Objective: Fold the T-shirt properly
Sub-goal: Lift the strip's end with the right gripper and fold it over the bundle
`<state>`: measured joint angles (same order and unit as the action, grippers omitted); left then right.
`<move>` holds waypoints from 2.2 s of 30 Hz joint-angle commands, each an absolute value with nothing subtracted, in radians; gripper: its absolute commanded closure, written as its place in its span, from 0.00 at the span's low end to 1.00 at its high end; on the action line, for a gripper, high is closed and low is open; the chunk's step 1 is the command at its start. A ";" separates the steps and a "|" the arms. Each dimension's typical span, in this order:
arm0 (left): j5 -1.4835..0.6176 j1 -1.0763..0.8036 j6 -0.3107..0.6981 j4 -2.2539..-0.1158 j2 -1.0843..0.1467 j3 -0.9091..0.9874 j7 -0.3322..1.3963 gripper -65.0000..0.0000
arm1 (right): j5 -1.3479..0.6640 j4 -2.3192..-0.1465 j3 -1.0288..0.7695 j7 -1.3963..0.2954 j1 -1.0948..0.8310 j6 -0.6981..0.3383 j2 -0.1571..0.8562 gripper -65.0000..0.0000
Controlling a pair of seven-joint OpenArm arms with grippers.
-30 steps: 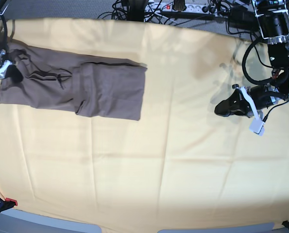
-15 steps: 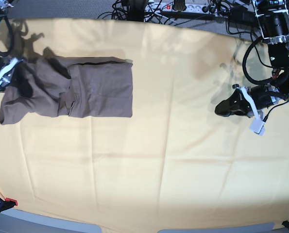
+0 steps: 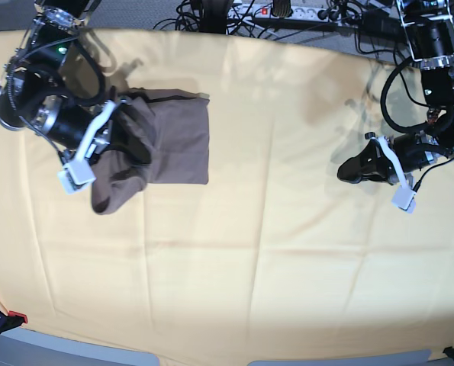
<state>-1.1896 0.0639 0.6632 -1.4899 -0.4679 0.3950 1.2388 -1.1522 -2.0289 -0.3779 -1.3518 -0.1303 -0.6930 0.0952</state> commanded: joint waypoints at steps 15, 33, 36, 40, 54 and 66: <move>-1.214 0.080 0.665 -1.507 -0.488 0.403 1.221 1.00 | -1.103 -2.110 -0.072 -1.248 -0.038 -0.698 0.059 0.24; -1.277 0.083 0.698 -1.507 -0.488 0.403 1.224 1.00 | -1.484 -2.279 -0.456 -1.396 -0.257 -0.698 0.150 0.45; -1.277 0.083 0.698 -1.507 -0.488 0.403 1.224 1.00 | -1.484 -2.288 -0.414 -1.396 -0.315 -0.698 0.150 0.44; -1.277 0.083 0.698 -1.507 -0.488 0.403 1.224 1.00 | -1.484 -2.288 -0.323 -1.396 -0.345 -0.698 0.150 0.44; -1.277 0.083 0.698 -1.507 -0.488 0.403 1.225 1.00 | -0.777 -2.288 -0.061 -1.185 -0.355 -0.698 0.306 0.44; -1.277 0.083 0.698 -1.507 -0.488 0.403 1.224 1.00 | -0.675 -2.098 0.023 -1.084 -0.352 -0.698 0.335 0.45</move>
